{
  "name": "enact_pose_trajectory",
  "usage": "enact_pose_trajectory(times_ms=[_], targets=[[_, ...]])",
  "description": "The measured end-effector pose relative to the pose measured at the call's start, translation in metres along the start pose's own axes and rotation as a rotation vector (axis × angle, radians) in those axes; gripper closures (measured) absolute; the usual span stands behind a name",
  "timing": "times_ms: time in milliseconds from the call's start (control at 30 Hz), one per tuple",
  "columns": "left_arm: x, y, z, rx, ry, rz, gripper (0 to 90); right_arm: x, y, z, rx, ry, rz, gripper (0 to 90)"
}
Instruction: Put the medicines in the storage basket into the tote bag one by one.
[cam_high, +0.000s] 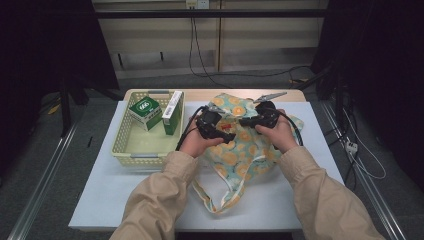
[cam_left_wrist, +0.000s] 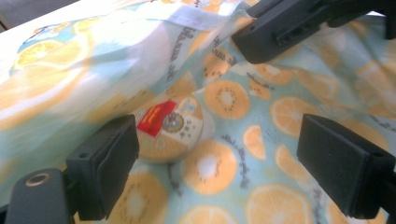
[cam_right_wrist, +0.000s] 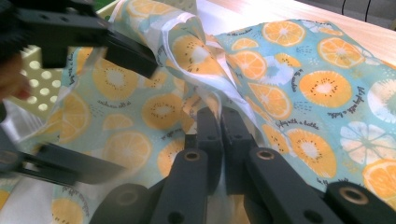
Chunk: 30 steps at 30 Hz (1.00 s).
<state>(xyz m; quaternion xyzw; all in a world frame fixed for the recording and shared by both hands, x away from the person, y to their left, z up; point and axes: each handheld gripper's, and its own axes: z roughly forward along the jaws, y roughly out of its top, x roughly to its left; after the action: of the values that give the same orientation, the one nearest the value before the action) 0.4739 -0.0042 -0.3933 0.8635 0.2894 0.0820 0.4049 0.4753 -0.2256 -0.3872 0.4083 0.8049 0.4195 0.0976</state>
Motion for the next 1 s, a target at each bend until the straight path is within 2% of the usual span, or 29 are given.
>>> enact_pose_trajectory(times_ms=[133, 167, 200, 367, 567, 667, 733, 800, 1000], targets=[[-0.001, -0.002, -0.015, 0.001, -0.005, 0.008, 11.6, 0.0, -0.001, 0.0, 0.001, -0.001, 0.003, 88.5], [-0.002, -0.003, -0.019, 0.003, 0.008, 0.012, 11.5, -0.001, -0.002, 0.001, 0.0, -0.002, 0.004, 88.5], [-0.001, -0.003, -0.023, -0.005, -0.009, 0.011, 11.6, 0.0, -0.002, 0.001, 0.002, -0.003, 0.004, 88.6], [0.003, -0.004, -0.047, -0.009, -0.006, 0.01, 11.5, 0.001, -0.002, 0.001, 0.005, -0.005, -0.001, 88.5], [0.021, -0.005, -0.076, -0.009, 0.023, 0.014, 11.4, 0.001, -0.001, -0.001, 0.003, -0.004, 0.0, 88.5], [0.033, -0.008, -0.088, -0.012, 0.037, -0.009, 11.4, 0.001, -0.001, -0.002, 0.001, -0.006, 0.0, 88.5], [0.039, -0.01, -0.095, -0.002, 0.062, -0.014, 11.4, 0.0, -0.001, -0.003, 0.0, -0.005, -0.003, 88.5], [0.046, -0.012, -0.1, -0.007, 0.05, -0.025, 11.3, 0.0, -0.001, -0.003, -0.001, -0.006, -0.002, 88.5], [0.064, -0.016, -0.114, -0.016, 0.081, -0.044, 11.1, 0.001, -0.001, -0.002, 0.004, -0.005, -0.001, 88.5]])
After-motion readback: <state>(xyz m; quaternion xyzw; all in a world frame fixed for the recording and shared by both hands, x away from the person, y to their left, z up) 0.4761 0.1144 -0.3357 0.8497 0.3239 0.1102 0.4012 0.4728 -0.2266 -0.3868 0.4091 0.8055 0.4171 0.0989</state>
